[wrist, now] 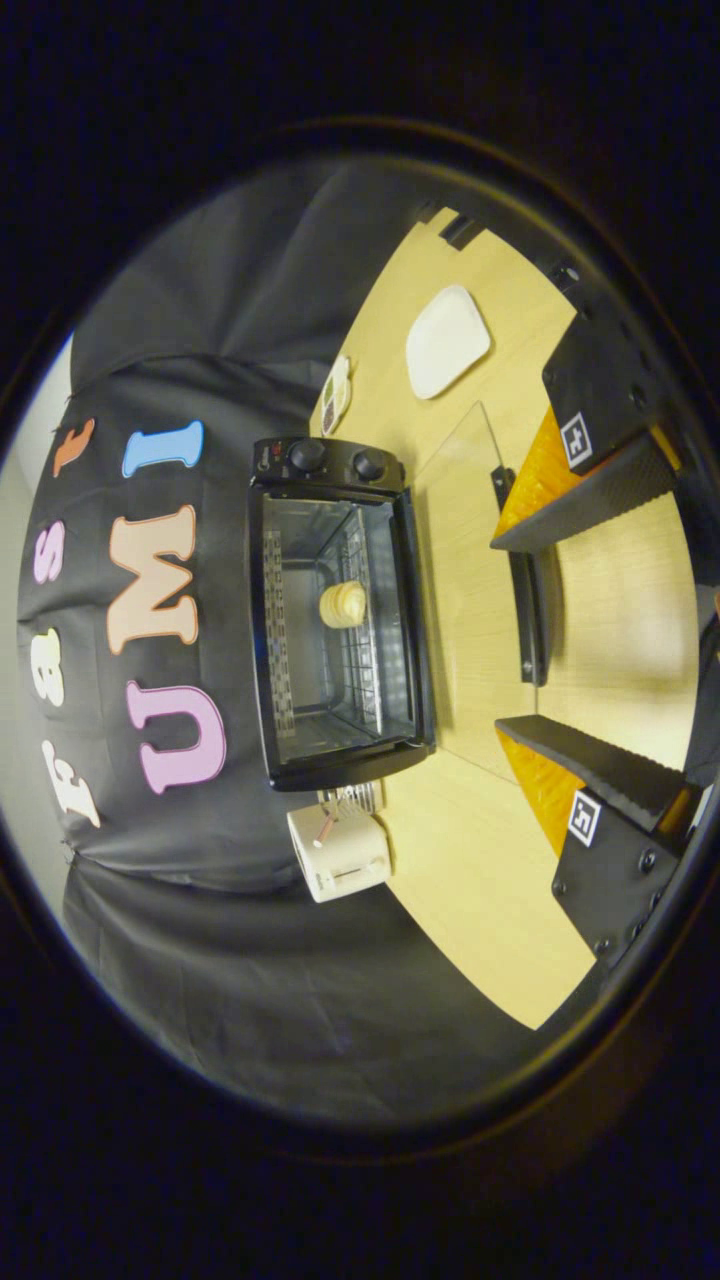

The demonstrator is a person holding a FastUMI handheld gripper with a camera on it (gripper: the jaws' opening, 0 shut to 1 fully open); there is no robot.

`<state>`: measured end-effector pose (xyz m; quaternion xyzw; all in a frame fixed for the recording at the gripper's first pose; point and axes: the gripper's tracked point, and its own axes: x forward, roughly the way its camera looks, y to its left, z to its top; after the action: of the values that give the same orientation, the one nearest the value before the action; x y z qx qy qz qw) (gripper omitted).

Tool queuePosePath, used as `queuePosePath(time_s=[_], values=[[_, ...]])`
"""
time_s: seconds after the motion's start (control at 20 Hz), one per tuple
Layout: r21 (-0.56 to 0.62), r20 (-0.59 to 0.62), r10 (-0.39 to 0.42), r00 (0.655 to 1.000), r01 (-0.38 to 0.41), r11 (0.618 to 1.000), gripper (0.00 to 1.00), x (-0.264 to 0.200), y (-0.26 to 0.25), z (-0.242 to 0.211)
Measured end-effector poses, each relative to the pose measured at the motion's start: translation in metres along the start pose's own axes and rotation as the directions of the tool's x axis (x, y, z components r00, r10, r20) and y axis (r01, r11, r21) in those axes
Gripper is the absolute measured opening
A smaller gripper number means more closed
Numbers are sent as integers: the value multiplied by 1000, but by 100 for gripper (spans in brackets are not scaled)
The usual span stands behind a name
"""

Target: Open the toaster oven, put the food inside, and close the toaster oven door.

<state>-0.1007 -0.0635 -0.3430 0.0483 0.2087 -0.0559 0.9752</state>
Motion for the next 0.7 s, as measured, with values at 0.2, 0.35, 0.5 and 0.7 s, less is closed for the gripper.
queuePosePath(time_s=[0.2,0.35,0.5,0.7], values=[[-8,-35,-20,999,20,1000,100,3,-17,-21],[29,-69,5,998,-3,1000,100,14,-19,-35],[9,-102,-4,995,5,1000,100,21,-26,-47],[-47,-133,16,991,-22,999,100,32,-26,-53]])
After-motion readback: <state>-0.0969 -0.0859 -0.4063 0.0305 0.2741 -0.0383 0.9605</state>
